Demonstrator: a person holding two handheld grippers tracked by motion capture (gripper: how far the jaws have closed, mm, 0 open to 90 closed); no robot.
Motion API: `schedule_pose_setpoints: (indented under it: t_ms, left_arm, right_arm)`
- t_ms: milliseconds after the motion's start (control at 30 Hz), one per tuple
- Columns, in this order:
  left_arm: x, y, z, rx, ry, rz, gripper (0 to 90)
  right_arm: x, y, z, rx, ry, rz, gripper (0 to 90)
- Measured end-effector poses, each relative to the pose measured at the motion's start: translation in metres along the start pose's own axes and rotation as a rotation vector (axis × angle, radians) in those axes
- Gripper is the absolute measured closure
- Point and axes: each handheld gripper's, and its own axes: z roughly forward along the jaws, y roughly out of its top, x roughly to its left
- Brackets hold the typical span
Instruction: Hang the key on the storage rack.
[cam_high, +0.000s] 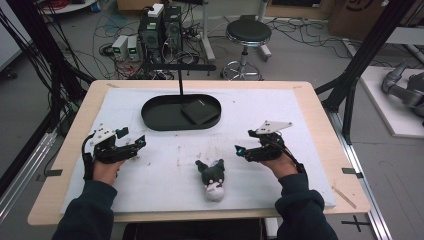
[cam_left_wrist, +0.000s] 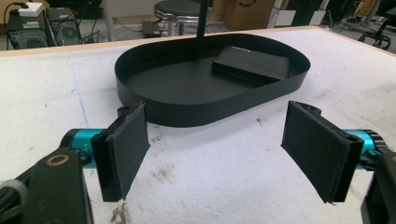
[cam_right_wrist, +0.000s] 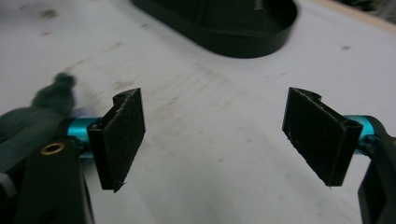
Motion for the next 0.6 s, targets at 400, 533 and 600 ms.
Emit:
schedule_pose_setpoints:
  t_ms: [400,533,600]
  left_arm:
    - [0.002,-0.001,0.003,0.005,-0.003,-0.006,24.7]
    - [0.001,-0.001,0.003,0.006,-0.001,-0.006,24.6]
    - [0.001,-0.001,0.003,0.006,-0.001,-0.007,24.7]
  right_arm:
    - [0.018,0.000,0.027,0.075,0.223,-0.008,38.6]
    - [0.023,0.001,0.030,0.076,0.285,0.030,37.9]
    - [0.029,0.004,0.028,0.056,0.309,0.023,33.9]
